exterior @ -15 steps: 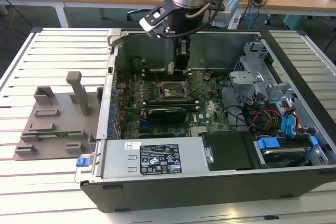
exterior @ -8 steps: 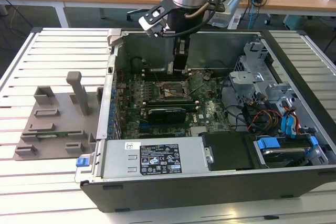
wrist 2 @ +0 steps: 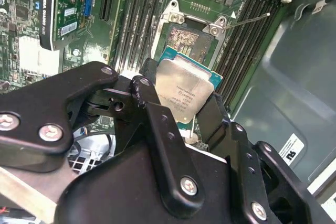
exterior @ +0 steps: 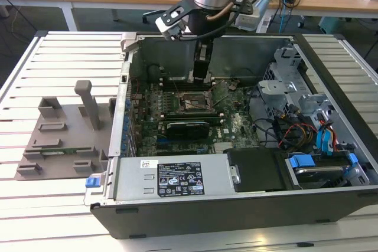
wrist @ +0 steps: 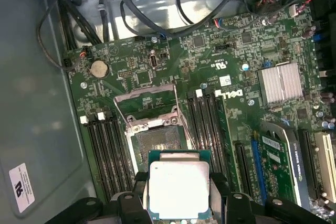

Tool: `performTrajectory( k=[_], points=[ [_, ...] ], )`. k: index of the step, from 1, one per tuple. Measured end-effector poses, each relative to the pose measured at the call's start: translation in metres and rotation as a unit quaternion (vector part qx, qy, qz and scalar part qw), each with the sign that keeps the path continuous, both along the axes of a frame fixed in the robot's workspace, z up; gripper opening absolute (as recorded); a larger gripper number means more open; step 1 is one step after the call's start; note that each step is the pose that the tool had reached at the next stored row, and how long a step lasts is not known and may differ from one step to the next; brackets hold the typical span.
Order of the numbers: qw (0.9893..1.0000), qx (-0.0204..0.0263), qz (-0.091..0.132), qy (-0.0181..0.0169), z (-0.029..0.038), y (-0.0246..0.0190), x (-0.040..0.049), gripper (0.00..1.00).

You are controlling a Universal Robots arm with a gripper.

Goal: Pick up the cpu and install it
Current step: 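Place the cpu into insertion slot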

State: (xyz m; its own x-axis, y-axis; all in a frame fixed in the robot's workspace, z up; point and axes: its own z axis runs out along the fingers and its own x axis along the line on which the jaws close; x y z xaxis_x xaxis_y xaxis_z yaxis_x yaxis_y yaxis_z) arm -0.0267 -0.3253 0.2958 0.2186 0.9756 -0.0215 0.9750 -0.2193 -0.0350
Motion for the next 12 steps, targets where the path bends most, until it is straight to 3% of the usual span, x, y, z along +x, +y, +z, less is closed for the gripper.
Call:
performTrajectory(
  k=[4,7,9,12],
  points=[
    [0.9996,0.0,-0.028,0.0,0.0,0.0,0.0,0.55],
    [0.9995,0.0,-0.031,0.0,0.0,0.0,0.0,0.55],
    [1.0,0.0,-0.002,0.0,0.0,-0.0001,0.0,0.55],
    [0.9993,0.0,0.038,0.0,-0.0002,0.0,0.0,0.55]
  ],
)
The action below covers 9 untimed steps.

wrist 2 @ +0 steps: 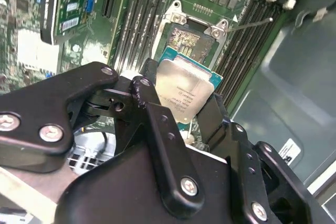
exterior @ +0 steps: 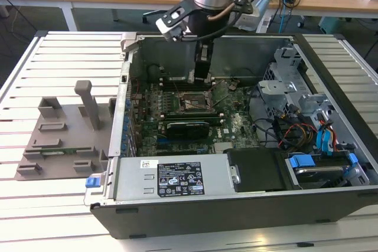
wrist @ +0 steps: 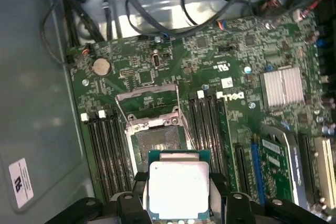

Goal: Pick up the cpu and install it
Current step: 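Place the cpu into insertion slot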

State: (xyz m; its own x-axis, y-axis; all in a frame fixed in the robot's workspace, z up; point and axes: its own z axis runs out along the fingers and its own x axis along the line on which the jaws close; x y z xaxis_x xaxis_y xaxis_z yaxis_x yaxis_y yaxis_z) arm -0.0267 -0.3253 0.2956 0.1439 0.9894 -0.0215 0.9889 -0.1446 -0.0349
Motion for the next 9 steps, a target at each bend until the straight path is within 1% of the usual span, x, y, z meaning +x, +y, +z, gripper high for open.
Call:
performTrajectory(
  k=[1,3,4,5,7,8,9],
  points=[
    [0.9999,0.0,0.017,0.0,-0.0001,0.0,0.0,0.55],
    [0.9993,0.0,0.038,0.0,-0.0002,0.0,0.0,0.55],
    [0.9985,0.0,0.054,0.0,-0.0003,0.0,0.0,0.55],
    [0.9972,0.0,0.075,0.0,-0.0004,0.0,0.0,0.55],
    [0.9949,0.0,0.101,0.0,-0.0005,0.0,0.0,0.55],
    [0.9944,0.0,0.106,0.0001,-0.0005,0.0,0.0,0.55],
    [0.9943,0.0,0.106,0.0,-0.0005,0.0,0.0,0.55]
  ],
)
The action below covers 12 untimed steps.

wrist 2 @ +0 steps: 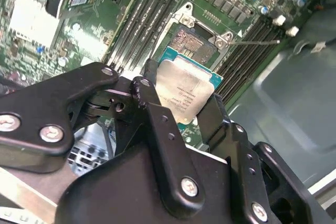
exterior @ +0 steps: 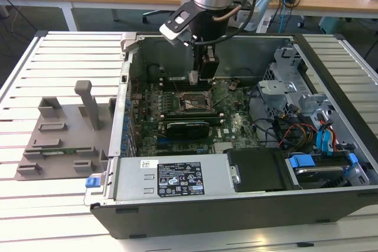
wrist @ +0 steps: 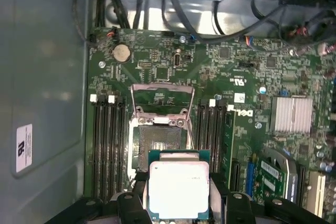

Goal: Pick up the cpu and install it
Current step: 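Place the cpu into insertion slot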

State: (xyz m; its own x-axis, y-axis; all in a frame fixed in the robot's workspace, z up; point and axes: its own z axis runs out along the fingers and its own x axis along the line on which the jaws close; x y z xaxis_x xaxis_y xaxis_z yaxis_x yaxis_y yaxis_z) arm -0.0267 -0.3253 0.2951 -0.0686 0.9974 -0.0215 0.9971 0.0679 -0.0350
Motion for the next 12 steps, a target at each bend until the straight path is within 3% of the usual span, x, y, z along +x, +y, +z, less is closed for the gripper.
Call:
performTrajectory(
  k=[8,12],
  points=[
    [1.0,-0.0007,0.0,0.0,-0.001,0.0,0.0,0.55],
    [1.0,-0.0007,-0.001,0.0,-0.0052,0.0,0.0,0.55]
  ],
)
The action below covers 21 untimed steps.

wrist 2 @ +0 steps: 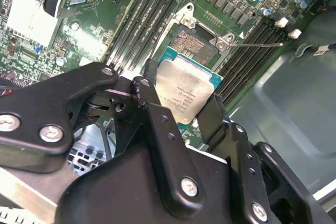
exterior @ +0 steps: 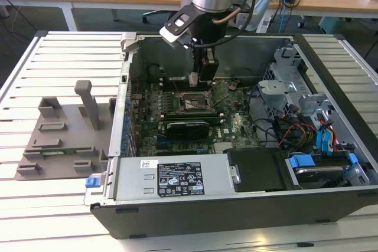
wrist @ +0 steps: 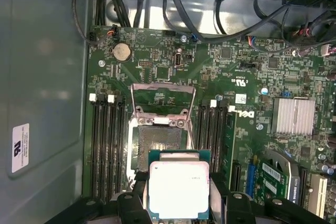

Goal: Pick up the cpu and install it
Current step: 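Place the cpu into insertion slot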

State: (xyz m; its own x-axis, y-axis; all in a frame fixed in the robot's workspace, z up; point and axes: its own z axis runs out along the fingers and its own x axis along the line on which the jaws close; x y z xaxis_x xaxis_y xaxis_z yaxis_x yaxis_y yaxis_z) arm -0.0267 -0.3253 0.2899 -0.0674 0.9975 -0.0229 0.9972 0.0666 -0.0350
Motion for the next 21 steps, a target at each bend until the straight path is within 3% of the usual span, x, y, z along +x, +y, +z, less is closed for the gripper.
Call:
performTrajectory(
  k=[21],
  points=[
    [1.0,0.0,0.0,0.0,-0.0189,0.0001,0.0,0.55]
  ],
)
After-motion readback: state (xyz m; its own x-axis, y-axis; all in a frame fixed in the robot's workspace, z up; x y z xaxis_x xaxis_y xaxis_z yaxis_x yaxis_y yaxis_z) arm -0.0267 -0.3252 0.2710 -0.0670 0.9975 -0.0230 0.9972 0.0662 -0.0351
